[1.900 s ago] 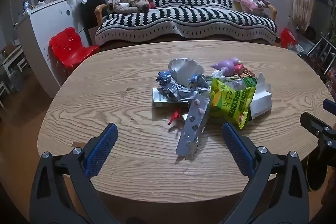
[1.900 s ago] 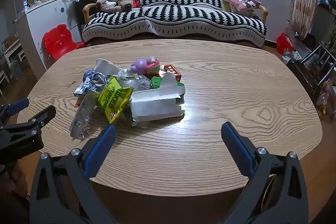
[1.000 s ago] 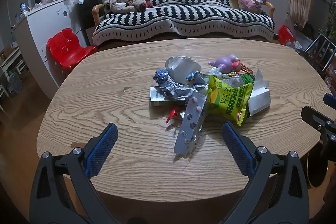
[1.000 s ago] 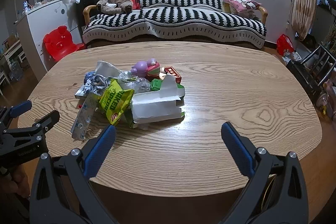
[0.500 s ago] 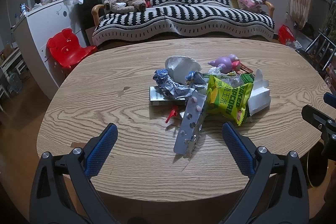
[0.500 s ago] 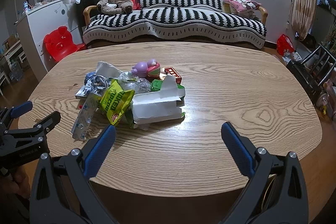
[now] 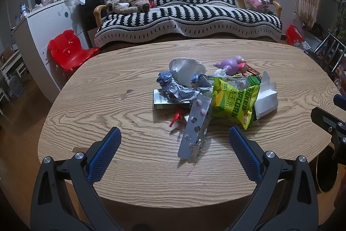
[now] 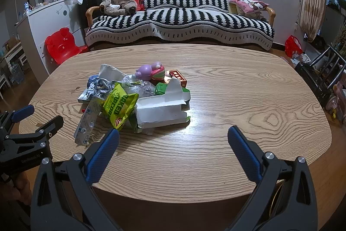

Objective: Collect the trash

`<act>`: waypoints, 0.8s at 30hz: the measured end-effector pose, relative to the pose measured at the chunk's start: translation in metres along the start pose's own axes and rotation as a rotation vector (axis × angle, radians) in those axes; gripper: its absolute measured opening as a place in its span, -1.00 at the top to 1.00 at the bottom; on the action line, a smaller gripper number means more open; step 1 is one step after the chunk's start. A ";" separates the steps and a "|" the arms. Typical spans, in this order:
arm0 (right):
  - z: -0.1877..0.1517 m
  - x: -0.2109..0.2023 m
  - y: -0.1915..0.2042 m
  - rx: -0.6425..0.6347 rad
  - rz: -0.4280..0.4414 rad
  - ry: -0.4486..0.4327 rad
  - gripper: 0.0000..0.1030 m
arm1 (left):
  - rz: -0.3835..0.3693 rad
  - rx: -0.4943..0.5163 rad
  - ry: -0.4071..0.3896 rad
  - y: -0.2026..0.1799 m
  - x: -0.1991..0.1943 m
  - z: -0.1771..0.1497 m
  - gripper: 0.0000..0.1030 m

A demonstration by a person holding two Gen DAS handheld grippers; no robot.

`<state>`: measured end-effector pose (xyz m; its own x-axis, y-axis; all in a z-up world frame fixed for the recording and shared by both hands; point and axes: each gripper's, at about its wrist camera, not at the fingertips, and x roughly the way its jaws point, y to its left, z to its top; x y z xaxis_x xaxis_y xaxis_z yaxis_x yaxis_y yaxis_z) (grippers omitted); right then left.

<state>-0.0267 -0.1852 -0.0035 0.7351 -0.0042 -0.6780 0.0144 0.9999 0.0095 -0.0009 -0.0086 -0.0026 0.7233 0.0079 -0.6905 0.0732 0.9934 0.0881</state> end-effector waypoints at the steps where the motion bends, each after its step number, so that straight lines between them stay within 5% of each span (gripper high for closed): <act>1: 0.001 0.000 0.000 0.001 0.000 0.000 -0.89 | 0.000 0.001 0.000 -0.001 0.000 0.000 -0.88; 24: 0.010 -0.008 0.000 0.010 0.002 -0.008 -0.89 | -0.014 0.018 0.009 -0.002 0.003 -0.002 -0.88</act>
<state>-0.0259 -0.1853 0.0094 0.7406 -0.0027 -0.6719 0.0197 0.9996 0.0177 -0.0008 -0.0106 -0.0064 0.7157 -0.0047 -0.6984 0.0959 0.9912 0.0916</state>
